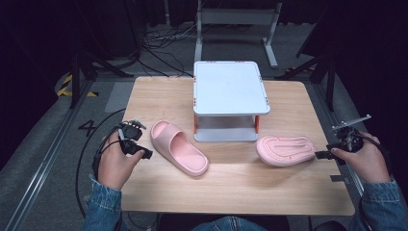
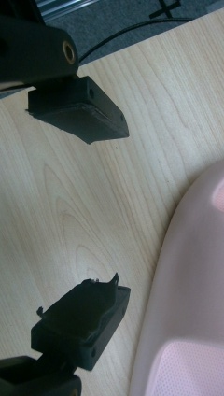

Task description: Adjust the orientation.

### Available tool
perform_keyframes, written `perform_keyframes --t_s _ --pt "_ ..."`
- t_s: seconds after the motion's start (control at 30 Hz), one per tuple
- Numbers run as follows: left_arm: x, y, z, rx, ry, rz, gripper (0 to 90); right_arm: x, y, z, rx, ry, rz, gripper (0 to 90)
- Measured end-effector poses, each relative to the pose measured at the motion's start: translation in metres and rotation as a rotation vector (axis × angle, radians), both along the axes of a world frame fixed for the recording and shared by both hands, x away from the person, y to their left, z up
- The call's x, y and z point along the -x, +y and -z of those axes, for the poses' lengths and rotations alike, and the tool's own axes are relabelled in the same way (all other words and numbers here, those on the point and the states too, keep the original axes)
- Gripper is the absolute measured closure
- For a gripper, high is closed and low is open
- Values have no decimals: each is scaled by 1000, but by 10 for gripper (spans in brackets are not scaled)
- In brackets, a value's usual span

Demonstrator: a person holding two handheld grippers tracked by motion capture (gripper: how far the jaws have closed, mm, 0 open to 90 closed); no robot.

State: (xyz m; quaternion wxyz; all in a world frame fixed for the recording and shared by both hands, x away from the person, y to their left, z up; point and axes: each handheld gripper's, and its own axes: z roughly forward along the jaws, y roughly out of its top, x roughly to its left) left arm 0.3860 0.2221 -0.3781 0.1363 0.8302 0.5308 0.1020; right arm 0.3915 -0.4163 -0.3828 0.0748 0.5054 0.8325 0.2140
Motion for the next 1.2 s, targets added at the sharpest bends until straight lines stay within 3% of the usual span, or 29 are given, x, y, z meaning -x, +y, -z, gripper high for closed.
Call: perform_keyframes --t_s 0.07,0.17,0.27,0.3,0.43,0.63,0.73,0.83,0.87,0.9,1.0,1.07,1.1,1.13,1.2 --pt "0 -1 1 -11 -3 9 205 0 -1 1 0 5 3 334" --pt "0 -1 2 -8 32 17 196 0 -3 1 5 14 11 318" --pt "-1 0 3 8 57 24 195 2 -2 1 11 87 22 313" --pt "-1 1 4 11 62 28 196 2 -1 1 12 90 18 308" --pt "-2 -2 5 -2 68 24 209 3 -2 1 21 74 25 248" --pt "-3 -9 2 8 25 34 217 3 -3 2 33 43 17 220" --pt "-4 -13 1 1 -5 60 288 4 -4 6 45 30 14 220" --pt "-5 -16 0 26 -14 49 288 5 -4 7 50 8 33 222" --pt "-5 -20 -2 61 -13 47 292 6 -4 6 54 9 27 230" --pt "-5 -20 -2 61 -13 47 307 6 -4 6 54 9 27 230" --pt "-6 -27 -7 125 -14 51 325 7 -5 6 46 10 28 253" --pt "-6 -33 -9 139 -27 67 330 7 -4 7 50 8 22 253" --pt "-6 -36 -10 134 -34 78 326 7 -3 8 42 0 11 249" --pt "-7 -41 -10 128 -42 82 306 7 -2 10 39 -38 2 239" --pt "-9 -45 -9 114 -43 96 295 7 -2 10 38 -45 4 237"
